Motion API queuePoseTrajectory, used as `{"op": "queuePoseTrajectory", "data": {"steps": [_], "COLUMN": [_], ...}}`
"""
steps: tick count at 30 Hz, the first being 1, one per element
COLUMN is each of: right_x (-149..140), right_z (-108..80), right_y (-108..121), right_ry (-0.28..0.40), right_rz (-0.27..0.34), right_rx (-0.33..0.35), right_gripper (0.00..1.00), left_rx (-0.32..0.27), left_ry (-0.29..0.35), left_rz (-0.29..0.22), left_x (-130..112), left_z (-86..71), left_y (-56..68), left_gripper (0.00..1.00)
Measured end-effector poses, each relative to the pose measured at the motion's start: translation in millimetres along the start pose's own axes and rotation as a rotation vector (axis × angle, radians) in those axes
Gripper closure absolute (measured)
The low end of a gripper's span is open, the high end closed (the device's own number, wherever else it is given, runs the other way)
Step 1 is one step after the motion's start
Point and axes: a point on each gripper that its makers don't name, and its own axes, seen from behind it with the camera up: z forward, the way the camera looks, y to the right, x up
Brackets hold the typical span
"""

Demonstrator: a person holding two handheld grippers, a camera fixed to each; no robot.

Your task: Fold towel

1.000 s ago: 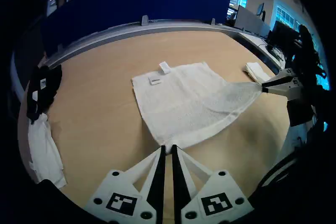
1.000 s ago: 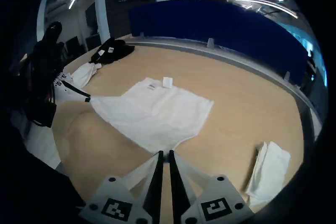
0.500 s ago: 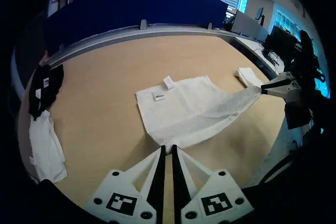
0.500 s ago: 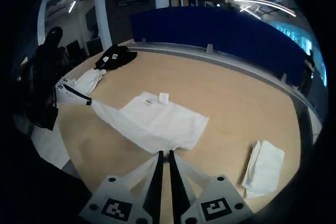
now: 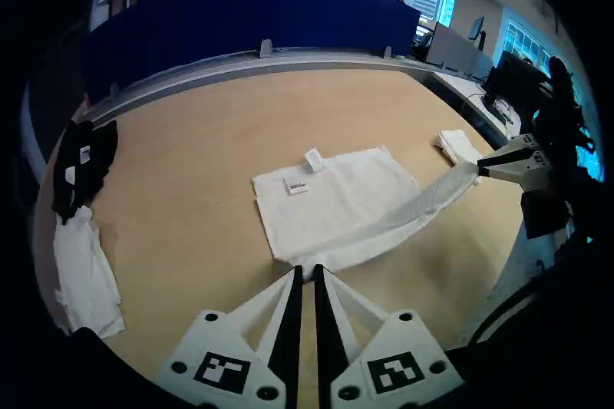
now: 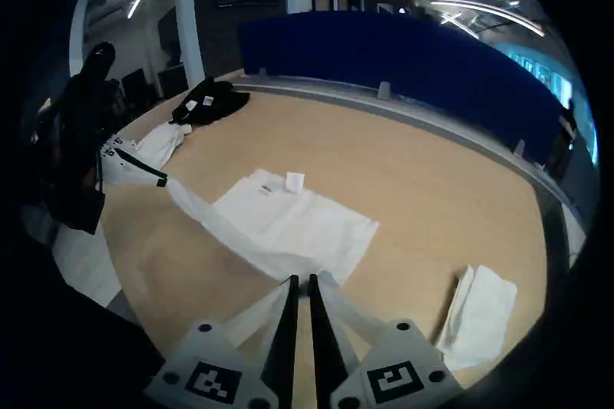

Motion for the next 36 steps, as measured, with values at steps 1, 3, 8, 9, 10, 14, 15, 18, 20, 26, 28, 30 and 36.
{"op": "queuePoseTrajectory", "data": {"steps": [1, 3, 8, 9, 10, 14, 15, 18, 20, 26, 28, 30, 36], "right_x": [1, 4, 10, 12, 14, 18, 19, 18, 17, 11, 9, 8, 2], "right_z": [1.9, 6.7, 23.8, 27.7, 31.6, 49.4, 53.2, 64.5, 71.1, 85.2, 88.8, 92.9, 107.5], "right_y": [2, 6, 19, 22, 25, 36, 38, 45, 48, 53, 55, 58, 68], "right_ry": [0.000, -0.001, -0.003, -0.003, -0.002, -0.002, -0.004, -0.011, -0.018, -0.038, -0.044, -0.050, -0.067], "right_rz": [-0.001, -0.003, -0.004, -0.003, -0.002, 0.005, 0.006, 0.009, 0.008, 0.014, 0.019, 0.023, 0.038], "right_rx": [-0.001, -0.006, -0.023, -0.027, -0.031, -0.046, -0.048, -0.052, -0.052, -0.053, -0.052, -0.053, -0.064], "right_gripper": [0.90, 0.90, 0.90, 0.90, 0.90, 0.90, 0.90, 0.90, 0.90, 0.90, 0.90, 0.90, 0.90], "left_rx": [0.002, 0.005, 0.015, 0.018, 0.021, 0.030, 0.032, 0.038, 0.038, 0.031, 0.028, 0.026, 0.029], "left_ry": [0.004, 0.012, 0.030, 0.032, 0.035, 0.039, 0.039, 0.036, 0.031, 0.015, 0.012, 0.010, 0.000], "left_rz": [0.000, -0.001, 0.007, 0.009, 0.011, 0.019, 0.018, 0.013, 0.007, 0.002, 0.005, 0.009, 0.016], "left_x": [2, 8, 22, 24, 26, 33, 34, 36, 37, 32, 32, 32, 29], "left_z": [1.8, 6.1, 20.3, 23.7, 27.3, 43.8, 48.0, 61.0, 69.2, 85.5, 89.4, 94.0, 111.3], "left_y": [-1.2, -3.6, -10.8, -12.6, -14.5, -22.3, -24.3, -29.9, -32.5, -36.4, -36.9, -37.9, -42.6], "left_gripper": [0.89, 0.89, 0.89, 0.89, 0.89, 0.89, 0.89, 0.89, 0.89, 0.89, 0.89, 0.89, 0.89]}}
